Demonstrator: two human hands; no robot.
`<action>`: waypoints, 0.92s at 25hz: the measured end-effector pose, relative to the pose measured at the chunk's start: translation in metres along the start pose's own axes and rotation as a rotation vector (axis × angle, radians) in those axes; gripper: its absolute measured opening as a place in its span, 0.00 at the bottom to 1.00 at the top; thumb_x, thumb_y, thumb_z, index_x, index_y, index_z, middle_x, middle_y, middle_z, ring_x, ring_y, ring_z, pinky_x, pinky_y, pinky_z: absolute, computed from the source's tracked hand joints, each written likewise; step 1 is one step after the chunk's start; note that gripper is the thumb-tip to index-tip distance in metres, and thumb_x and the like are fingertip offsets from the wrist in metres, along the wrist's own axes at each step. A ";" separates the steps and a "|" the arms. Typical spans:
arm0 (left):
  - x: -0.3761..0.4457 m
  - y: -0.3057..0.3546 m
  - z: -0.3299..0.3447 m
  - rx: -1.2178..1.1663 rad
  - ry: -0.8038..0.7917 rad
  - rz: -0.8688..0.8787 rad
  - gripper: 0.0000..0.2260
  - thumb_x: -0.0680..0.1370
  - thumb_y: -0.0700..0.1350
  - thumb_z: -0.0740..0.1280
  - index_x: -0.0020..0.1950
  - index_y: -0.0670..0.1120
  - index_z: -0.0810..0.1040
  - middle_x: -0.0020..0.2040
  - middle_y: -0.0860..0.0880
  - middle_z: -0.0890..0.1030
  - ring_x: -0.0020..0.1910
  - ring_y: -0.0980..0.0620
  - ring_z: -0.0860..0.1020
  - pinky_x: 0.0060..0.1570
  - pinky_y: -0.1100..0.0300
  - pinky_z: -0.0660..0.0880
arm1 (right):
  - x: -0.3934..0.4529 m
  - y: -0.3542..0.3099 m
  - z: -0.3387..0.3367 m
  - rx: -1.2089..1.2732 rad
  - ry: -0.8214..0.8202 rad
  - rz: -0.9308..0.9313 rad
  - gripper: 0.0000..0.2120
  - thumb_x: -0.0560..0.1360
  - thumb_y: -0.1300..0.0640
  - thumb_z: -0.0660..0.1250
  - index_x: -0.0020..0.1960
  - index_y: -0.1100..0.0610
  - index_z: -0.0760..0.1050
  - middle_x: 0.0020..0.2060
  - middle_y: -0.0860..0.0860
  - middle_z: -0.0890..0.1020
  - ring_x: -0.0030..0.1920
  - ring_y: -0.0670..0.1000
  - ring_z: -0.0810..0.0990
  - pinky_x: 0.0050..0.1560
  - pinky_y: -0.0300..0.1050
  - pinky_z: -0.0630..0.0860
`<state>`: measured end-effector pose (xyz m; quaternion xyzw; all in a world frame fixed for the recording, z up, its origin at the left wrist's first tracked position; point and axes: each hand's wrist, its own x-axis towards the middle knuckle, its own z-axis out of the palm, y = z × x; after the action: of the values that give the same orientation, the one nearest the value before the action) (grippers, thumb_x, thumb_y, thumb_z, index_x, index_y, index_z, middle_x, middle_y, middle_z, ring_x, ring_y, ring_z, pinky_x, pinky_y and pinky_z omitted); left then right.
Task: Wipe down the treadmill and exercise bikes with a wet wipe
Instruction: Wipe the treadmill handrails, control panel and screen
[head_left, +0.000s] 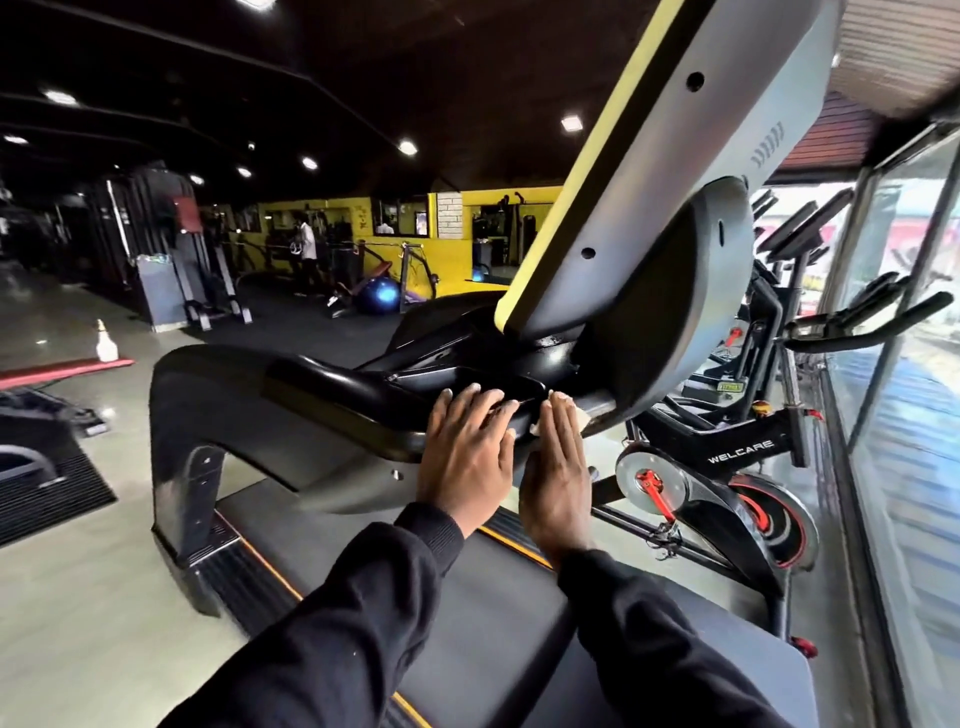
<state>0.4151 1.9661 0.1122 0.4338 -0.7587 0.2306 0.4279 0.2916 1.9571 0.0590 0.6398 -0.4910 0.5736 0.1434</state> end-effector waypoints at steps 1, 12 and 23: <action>-0.006 -0.004 -0.002 -0.013 0.004 -0.026 0.18 0.78 0.48 0.57 0.64 0.47 0.79 0.62 0.48 0.79 0.66 0.44 0.73 0.69 0.43 0.63 | -0.009 -0.011 0.004 0.034 -0.001 -0.023 0.25 0.83 0.55 0.48 0.72 0.71 0.62 0.74 0.64 0.62 0.76 0.61 0.58 0.76 0.50 0.54; -0.061 -0.135 -0.029 -0.210 -0.110 -0.138 0.23 0.82 0.57 0.52 0.75 0.52 0.68 0.76 0.49 0.66 0.75 0.42 0.64 0.71 0.37 0.60 | -0.046 -0.105 0.062 -0.131 0.012 -0.296 0.21 0.79 0.65 0.57 0.71 0.69 0.64 0.73 0.65 0.63 0.76 0.63 0.59 0.74 0.62 0.57; -0.062 -0.237 -0.028 -0.361 -0.080 0.016 0.26 0.75 0.55 0.61 0.73 0.50 0.71 0.76 0.45 0.67 0.73 0.39 0.65 0.69 0.36 0.61 | -0.040 -0.142 0.112 -0.399 0.137 -0.307 0.15 0.73 0.72 0.63 0.57 0.64 0.80 0.57 0.58 0.76 0.62 0.61 0.74 0.61 0.63 0.71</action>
<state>0.6462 1.8925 0.0698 0.3526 -0.8076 0.0768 0.4665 0.4762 1.9590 0.0443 0.6255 -0.4807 0.4791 0.3849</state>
